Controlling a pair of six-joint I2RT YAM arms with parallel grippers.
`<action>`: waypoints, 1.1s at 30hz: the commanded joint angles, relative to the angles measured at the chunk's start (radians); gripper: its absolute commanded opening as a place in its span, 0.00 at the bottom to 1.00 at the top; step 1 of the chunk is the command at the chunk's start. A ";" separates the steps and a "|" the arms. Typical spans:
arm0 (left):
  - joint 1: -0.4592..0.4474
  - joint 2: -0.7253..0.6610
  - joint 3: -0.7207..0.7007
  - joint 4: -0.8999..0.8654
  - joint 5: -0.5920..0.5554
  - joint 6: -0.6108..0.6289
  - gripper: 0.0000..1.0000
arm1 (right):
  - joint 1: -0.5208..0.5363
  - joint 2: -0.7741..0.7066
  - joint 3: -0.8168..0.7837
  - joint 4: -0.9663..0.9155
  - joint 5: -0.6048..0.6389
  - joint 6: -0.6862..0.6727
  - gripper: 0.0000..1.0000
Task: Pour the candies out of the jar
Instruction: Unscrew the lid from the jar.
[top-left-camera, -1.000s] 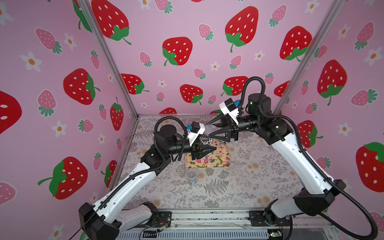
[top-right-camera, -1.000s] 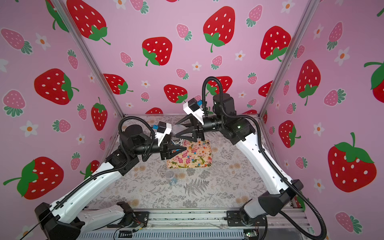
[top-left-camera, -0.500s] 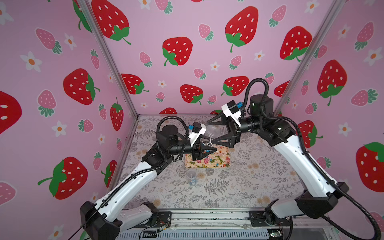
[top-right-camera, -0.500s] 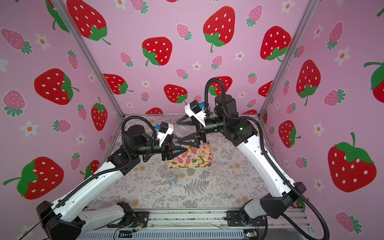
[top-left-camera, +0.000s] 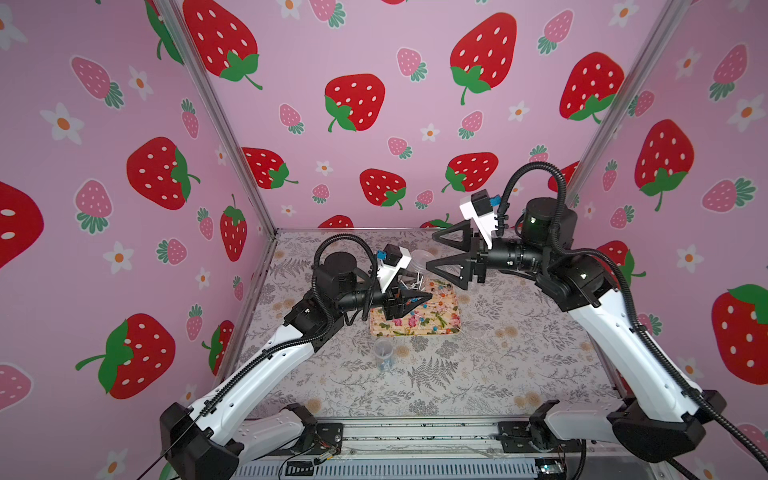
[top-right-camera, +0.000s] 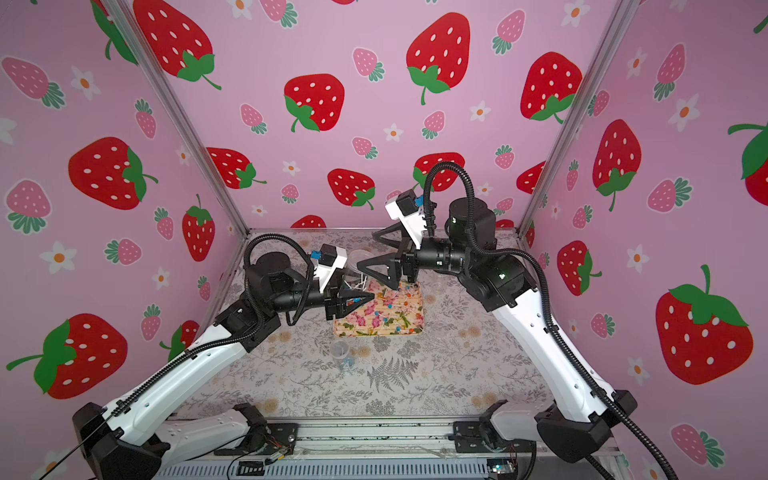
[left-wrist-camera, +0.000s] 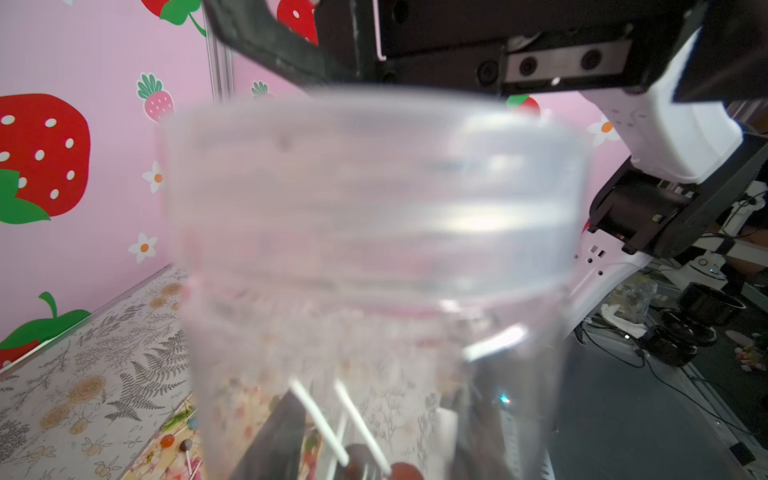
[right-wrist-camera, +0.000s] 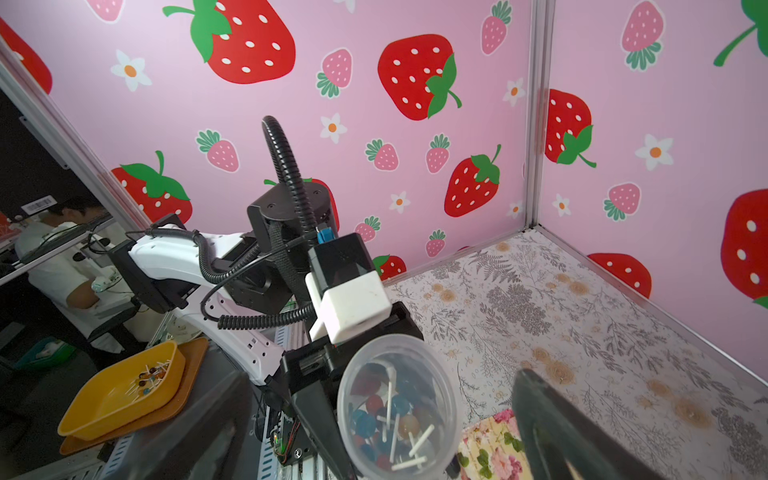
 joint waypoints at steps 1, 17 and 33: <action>-0.002 -0.010 0.020 0.014 -0.003 0.025 0.39 | 0.017 0.015 -0.008 -0.018 0.059 0.049 0.99; -0.002 -0.017 0.010 -0.004 -0.011 0.031 0.39 | 0.073 0.067 0.055 -0.096 0.093 -0.004 0.76; -0.002 -0.033 0.008 -0.016 0.016 0.022 0.39 | 0.054 0.137 0.144 -0.098 -0.068 -0.151 0.49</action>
